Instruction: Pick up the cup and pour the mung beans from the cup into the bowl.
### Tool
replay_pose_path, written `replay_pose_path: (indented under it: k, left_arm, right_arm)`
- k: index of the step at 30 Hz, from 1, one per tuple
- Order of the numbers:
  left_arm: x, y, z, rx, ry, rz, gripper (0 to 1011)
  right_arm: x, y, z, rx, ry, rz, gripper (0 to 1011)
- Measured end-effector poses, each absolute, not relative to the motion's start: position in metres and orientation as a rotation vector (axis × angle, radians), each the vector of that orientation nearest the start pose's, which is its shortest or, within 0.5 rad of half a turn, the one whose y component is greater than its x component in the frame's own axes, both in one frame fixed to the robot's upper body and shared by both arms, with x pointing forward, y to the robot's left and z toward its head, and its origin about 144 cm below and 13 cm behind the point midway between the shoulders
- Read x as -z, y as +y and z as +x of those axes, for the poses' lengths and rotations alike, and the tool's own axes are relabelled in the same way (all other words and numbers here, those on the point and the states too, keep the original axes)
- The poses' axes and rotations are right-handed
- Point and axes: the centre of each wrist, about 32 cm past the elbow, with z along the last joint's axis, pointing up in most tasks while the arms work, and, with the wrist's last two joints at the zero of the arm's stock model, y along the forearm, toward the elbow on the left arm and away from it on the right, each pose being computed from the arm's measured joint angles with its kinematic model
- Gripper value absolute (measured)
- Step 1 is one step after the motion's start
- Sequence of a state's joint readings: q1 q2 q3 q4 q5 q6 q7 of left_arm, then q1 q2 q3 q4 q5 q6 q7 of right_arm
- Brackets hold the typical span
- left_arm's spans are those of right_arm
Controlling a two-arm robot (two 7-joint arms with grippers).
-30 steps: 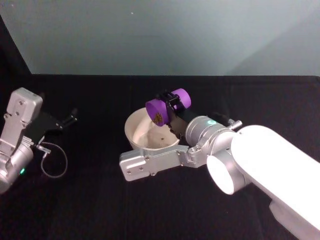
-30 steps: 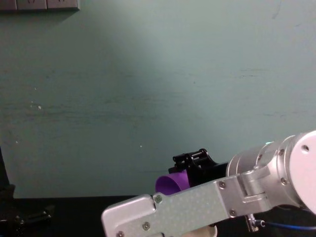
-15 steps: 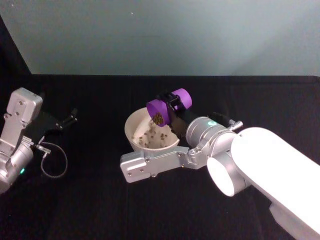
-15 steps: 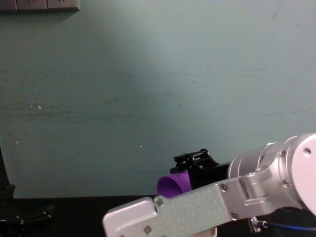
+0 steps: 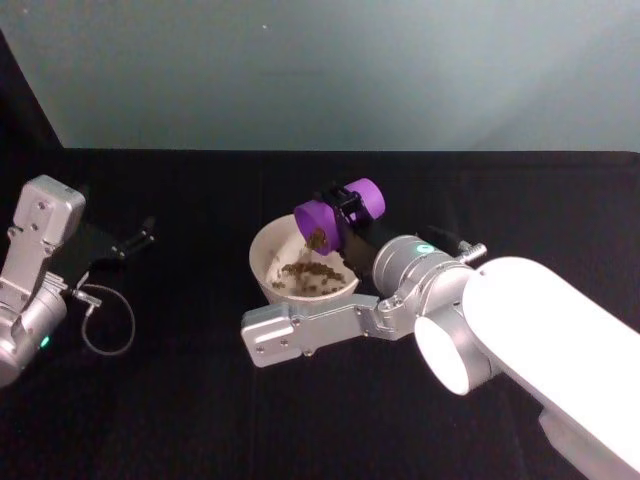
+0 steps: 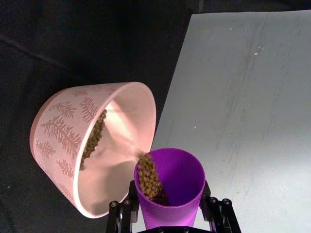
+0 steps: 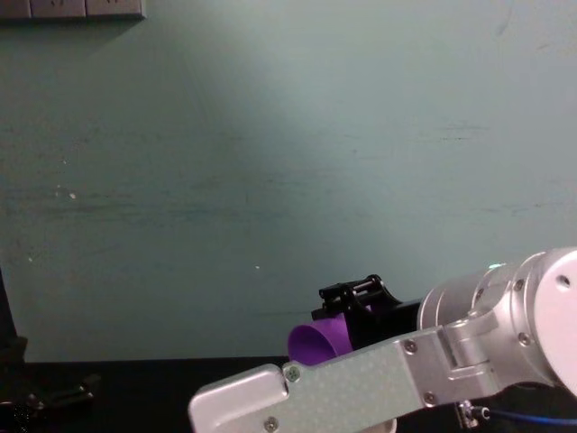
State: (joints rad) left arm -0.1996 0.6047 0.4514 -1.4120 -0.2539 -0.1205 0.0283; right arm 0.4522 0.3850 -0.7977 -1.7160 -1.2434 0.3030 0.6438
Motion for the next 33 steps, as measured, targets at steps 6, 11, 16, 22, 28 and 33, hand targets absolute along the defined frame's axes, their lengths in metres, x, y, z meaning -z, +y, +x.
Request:
replay_pose_path:
  k: [6, 11, 16, 22, 28, 33]
  left_arm:
    - [-1.1398, 0.3096, 0.4886, -1.248, -0.285, 0.304, 1000]
    - [-1.1398, 0.3097, 0.4886, -1.248, -0.285, 0.304, 1000]
    - [-1.1398, 0.3097, 0.4886, -1.248, -0.285, 0.304, 1000]
    - [-1.1398, 0.3097, 0.4886, -1.248, -0.285, 0.304, 1000]
    - [-1.1398, 0.3097, 0.4886, -1.248, -0.285, 0.304, 1000]
    - [-1.1398, 0.3097, 0.4886, -1.248, -0.285, 0.304, 1000]
  right_arm:
    - [-1.2504, -0.1078, 0.479, 0.527, -1.311, -1.223, 726]
    - [-1.2489, -0.1082, 0.4793, 0.525, -1.308, -1.224, 726]
    - [-1.248, -0.1098, 0.4793, 0.526, -1.306, -1.228, 726]
    - [-1.2478, -0.1127, 0.4791, 0.534, -1.306, -1.23, 726]
    - [-1.2475, -0.1136, 0.4788, 0.538, -1.31, -1.237, 726]
    - [-1.2467, -0.1133, 0.4782, 0.538, -1.32, -1.249, 726]
